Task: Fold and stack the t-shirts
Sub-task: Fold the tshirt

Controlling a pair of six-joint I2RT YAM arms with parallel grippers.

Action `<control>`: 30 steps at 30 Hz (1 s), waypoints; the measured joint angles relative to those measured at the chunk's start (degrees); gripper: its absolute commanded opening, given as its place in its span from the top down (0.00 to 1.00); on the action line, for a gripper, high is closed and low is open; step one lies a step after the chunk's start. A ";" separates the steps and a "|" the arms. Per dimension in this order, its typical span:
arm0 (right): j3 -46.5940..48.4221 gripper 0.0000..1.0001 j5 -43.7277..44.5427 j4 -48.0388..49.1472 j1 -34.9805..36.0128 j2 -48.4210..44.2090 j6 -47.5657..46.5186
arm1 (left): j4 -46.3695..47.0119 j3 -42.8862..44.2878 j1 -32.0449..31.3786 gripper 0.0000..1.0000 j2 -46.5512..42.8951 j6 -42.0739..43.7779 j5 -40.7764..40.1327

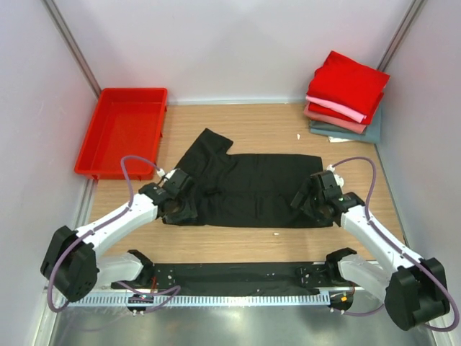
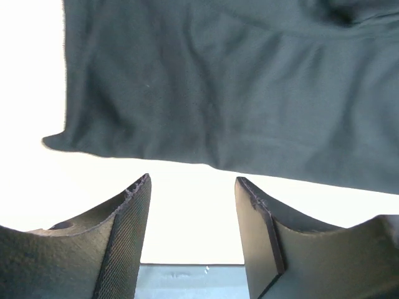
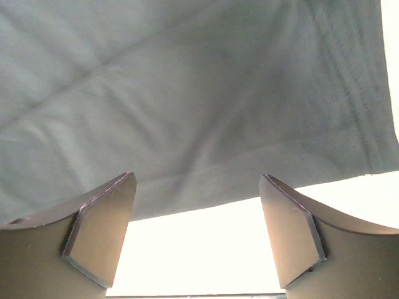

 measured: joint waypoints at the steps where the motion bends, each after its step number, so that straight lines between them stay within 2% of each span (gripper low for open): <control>1: 1.22 0.14 0.44 -1.88 0.07 -1.09 -0.07 | -1.09 0.94 0.00 0.41 -0.81 0.02 -0.55; 6: 10.12 0.14 2.23 -4.00 0.07 -0.15 -2.10 | -5.31 11.17 0.00 0.38 -0.04 2.40 -4.46; 11: 12.59 0.14 1.36 -1.95 0.09 3.15 -4.42 | -4.46 26.08 1.44 0.39 9.40 8.17 -6.91; 17: 10.58 0.13 -0.70 -2.54 0.52 -0.48 -6.14 | 0.87 45.57 8.68 0.44 28.61 16.81 -3.76; 21: 10.45 0.13 -1.20 -4.48 0.61 -5.46 -7.45 | 3.91 56.59 14.58 0.43 41.90 20.17 1.73; 28: 10.43 0.13 -6.45 -5.64 0.81 -9.62 -8.61 | -0.09 89.81 20.87 0.38 71.52 25.73 12.00; 30: 10.43 0.12 -7.45 -5.86 0.83 -9.75 -9.09 | -0.96 95.56 21.31 0.36 76.78 27.21 14.03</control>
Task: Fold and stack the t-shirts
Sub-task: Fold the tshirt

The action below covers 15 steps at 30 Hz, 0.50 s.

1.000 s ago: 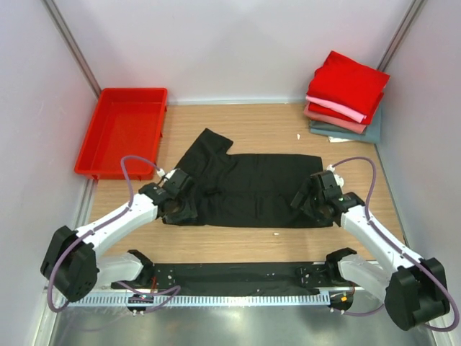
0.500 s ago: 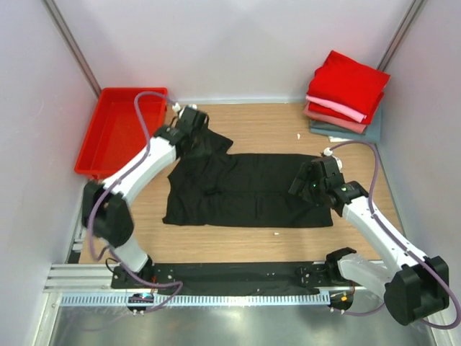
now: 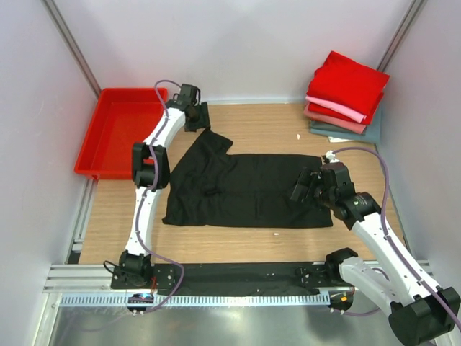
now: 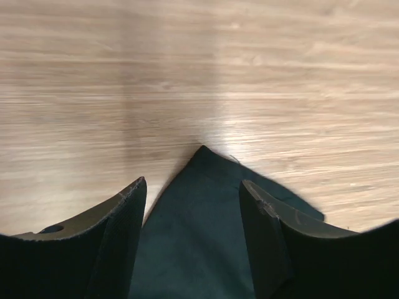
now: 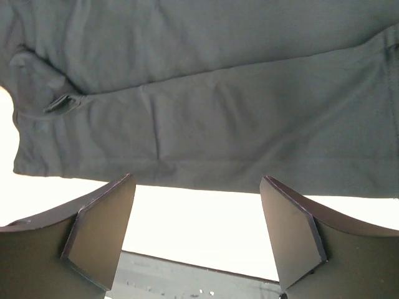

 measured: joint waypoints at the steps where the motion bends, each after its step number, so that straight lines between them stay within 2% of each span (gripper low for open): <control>1: 0.00 0.12 -0.61 -0.07 0.00 -0.11 -0.22 | -0.57 0.83 0.04 0.36 1.22 0.50 0.48; 7: -0.04 0.11 -3.06 -0.26 0.00 -1.07 -0.59 | -1.95 1.44 -0.35 0.36 2.29 2.64 2.12; 15: -0.31 0.11 -4.70 -0.26 0.00 0.09 -1.86 | -2.29 1.44 -2.19 0.37 2.49 5.31 0.28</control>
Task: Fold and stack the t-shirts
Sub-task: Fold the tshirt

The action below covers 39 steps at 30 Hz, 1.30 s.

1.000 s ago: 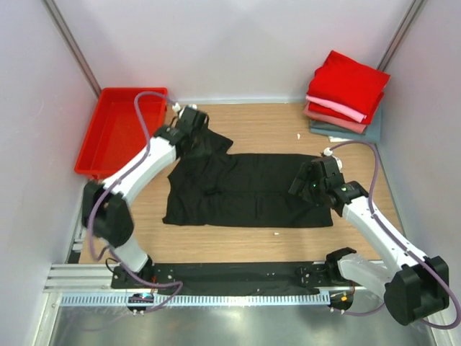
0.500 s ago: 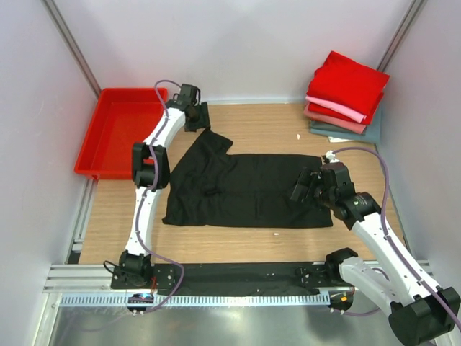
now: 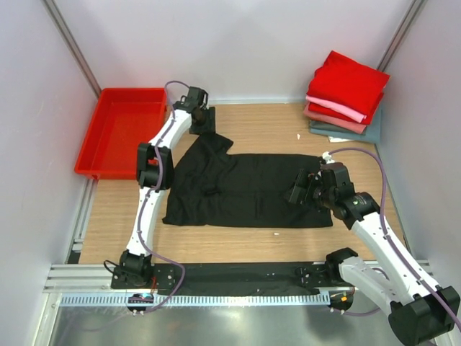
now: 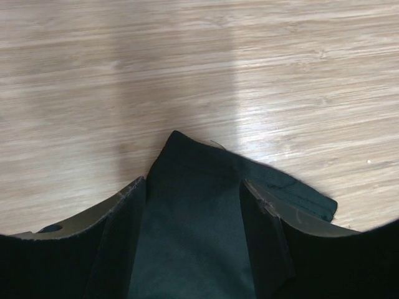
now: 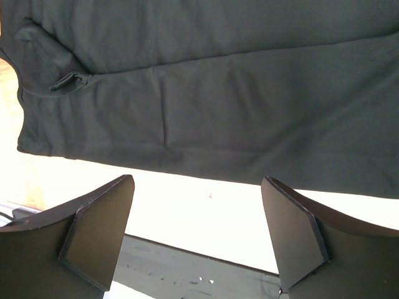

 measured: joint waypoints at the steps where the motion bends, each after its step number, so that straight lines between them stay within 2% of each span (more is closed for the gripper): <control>1: -0.02 0.11 -0.13 0.00 0.00 0.04 -0.07 | -0.02 0.17 -0.28 0.39 0.20 0.26 -0.31; 4: -0.02 0.11 -0.42 0.00 0.00 0.11 -0.17 | 0.11 1.46 -1.14 0.58 1.20 1.05 -1.86; 5: -0.02 0.11 -0.57 0.00 0.00 0.11 -0.20 | 0.33 1.84 -1.36 0.75 1.55 1.36 -2.03; 6: -0.02 0.11 -0.63 0.00 0.00 0.11 -0.22 | 0.42 2.16 -1.53 0.84 1.84 1.44 -2.40; 9: -0.02 0.11 -0.68 0.04 0.00 0.11 -0.24 | 0.81 2.38 -1.90 1.00 2.16 1.88 -3.15; 14: -0.24 0.10 -0.44 0.90 0.00 1.09 -0.11 | 0.39 2.34 -2.36 1.00 1.97 1.99 -4.70; 17: 0.74 0.11 0.96 1.33 0.00 4.68 0.20 | -1.27 0.61 -2.75 1.00 0.07 1.75 -6.88; 23: 12.55 0.15 5.97 2.95 -2.23 20.31 -0.44 | -6.84 -8.98 -4.04 1.00 -13.88 2.67 -13.40; 28: 22.40 0.19 8.20 6.86 -9.03 32.98 -1.53 | -11.72 -8.92 -5.11 1.00 -24.37 3.15 -17.55; 33: 32.28 0.17 14.10 6.32 -11.45 46.38 -3.96 | -14.12 -12.48 -6.47 1.00 -29.92 2.16 -22.34; 36: 37.46 0.18 16.98 6.10 -11.78 53.48 -5.60 | -14.60 -17.84 -7.15 1.00 -32.35 1.46 -23.12; 39: 40.61 0.18 18.64 5.55 -12.13 58.69 -6.58 | -15.32 -19.21 -7.65 1.00 -32.44 1.22 -23.37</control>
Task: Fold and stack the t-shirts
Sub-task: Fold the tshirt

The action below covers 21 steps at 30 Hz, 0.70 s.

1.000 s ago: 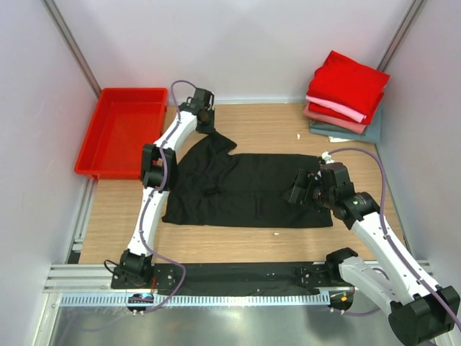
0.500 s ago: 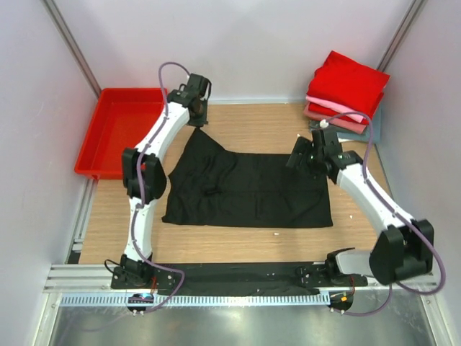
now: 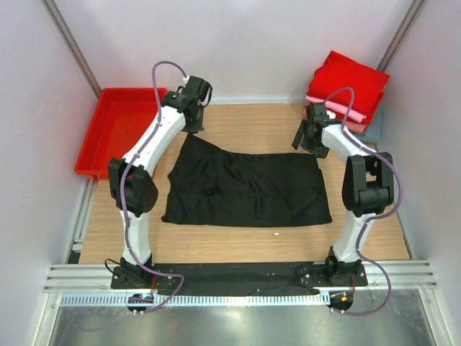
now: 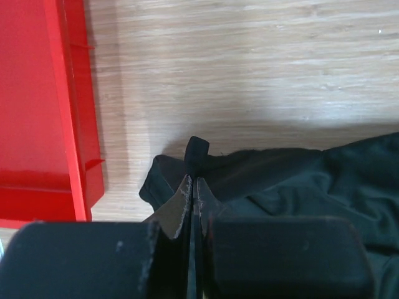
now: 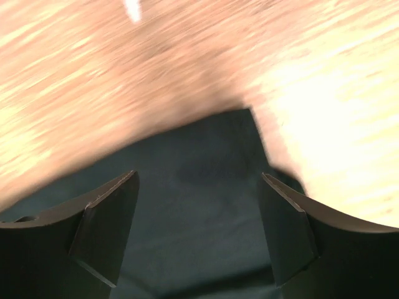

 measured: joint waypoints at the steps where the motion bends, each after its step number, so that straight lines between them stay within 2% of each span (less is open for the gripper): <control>1: 1.03 0.19 0.63 -0.04 -0.24 1.90 -0.44 | -0.33 -0.04 -0.20 1.00 0.00 -0.07 -0.02; 8: 2.93 0.26 3.32 -0.39 -2.58 8.22 -2.19 | -0.44 -0.44 -0.39 1.00 0.00 -0.72 -0.09; 11: 3.89 0.32 3.02 -0.39 -3.93 10.05 -2.34 | -0.42 -1.03 -0.39 1.00 0.00 -0.79 -0.26; 16: 4.11 0.35 0.96 0.26 -5.35 11.08 -2.23 | -0.48 -1.51 -0.39 1.00 0.00 -0.79 -0.48; 18: 4.11 0.42 0.11 0.85 -5.42 11.26 -2.12 | -0.48 -1.53 -0.39 1.00 0.00 -0.79 -0.57; 20: 4.13 0.55 -0.90 1.40 -5.38 11.63 -2.19 | -0.50 -1.64 -0.39 1.00 0.00 -0.79 -0.76; 21: 4.13 0.65 -1.44 1.84 -5.38 11.65 -2.01 | -0.48 -1.68 -0.39 1.00 0.00 -0.79 -0.87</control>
